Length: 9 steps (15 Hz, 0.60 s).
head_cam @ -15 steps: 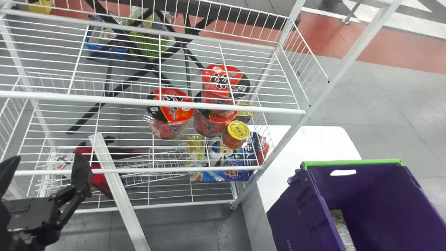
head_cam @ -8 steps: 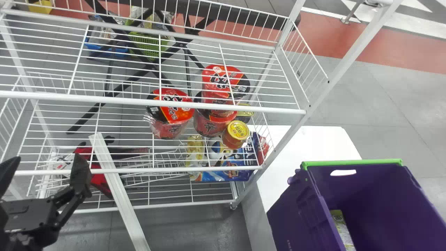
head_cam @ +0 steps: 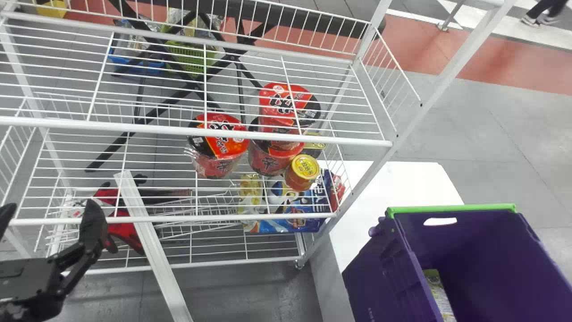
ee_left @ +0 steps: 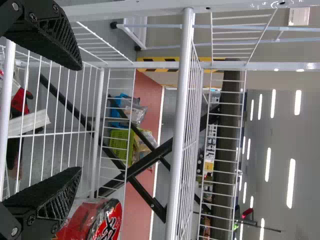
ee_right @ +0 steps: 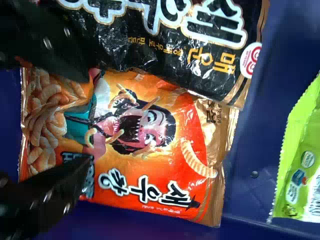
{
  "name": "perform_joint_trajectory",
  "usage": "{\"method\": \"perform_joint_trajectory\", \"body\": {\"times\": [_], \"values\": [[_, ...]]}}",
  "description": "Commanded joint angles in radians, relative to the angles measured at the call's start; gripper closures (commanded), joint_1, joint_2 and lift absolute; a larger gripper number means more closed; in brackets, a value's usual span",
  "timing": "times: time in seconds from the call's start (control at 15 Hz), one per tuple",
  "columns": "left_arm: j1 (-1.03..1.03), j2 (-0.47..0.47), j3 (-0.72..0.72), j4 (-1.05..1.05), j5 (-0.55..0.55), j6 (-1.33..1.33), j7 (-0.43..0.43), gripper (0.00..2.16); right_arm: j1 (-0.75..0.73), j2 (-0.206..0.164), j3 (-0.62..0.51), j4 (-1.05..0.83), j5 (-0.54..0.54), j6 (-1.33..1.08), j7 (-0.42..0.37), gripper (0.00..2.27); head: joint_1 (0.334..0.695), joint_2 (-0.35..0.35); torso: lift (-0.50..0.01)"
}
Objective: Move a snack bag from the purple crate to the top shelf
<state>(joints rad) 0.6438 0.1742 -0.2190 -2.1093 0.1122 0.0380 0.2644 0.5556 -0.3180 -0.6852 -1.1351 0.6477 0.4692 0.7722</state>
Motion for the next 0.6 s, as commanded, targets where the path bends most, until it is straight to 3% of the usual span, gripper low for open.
{"method": "perform_joint_trajectory", "body": {"times": [0.0,0.07,0.13,0.53], "values": [[0.000,0.001,0.009,0.002,0.007,-0.002,-0.004,0.10,-0.011,0.011,0.000,0.001,0.000,0.039,0.004,1.18,0.695,-0.350,-0.457],[0.000,0.001,0.009,0.000,0.007,-0.002,-0.004,0.10,-0.013,0.016,0.000,-0.005,-0.002,0.055,-0.005,1.49,0.695,-0.350,-0.457],[0.002,0.001,0.009,0.000,0.007,-0.002,-0.004,0.10,-0.013,0.019,0.001,-0.011,-0.003,0.076,-0.007,1.62,0.695,-0.350,-0.457],[0.010,-0.002,0.007,-0.008,0.007,-0.002,-0.001,0.10,-0.002,0.024,0.026,-0.083,-0.066,0.303,0.021,1.63,0.695,-0.350,-0.457]]}}
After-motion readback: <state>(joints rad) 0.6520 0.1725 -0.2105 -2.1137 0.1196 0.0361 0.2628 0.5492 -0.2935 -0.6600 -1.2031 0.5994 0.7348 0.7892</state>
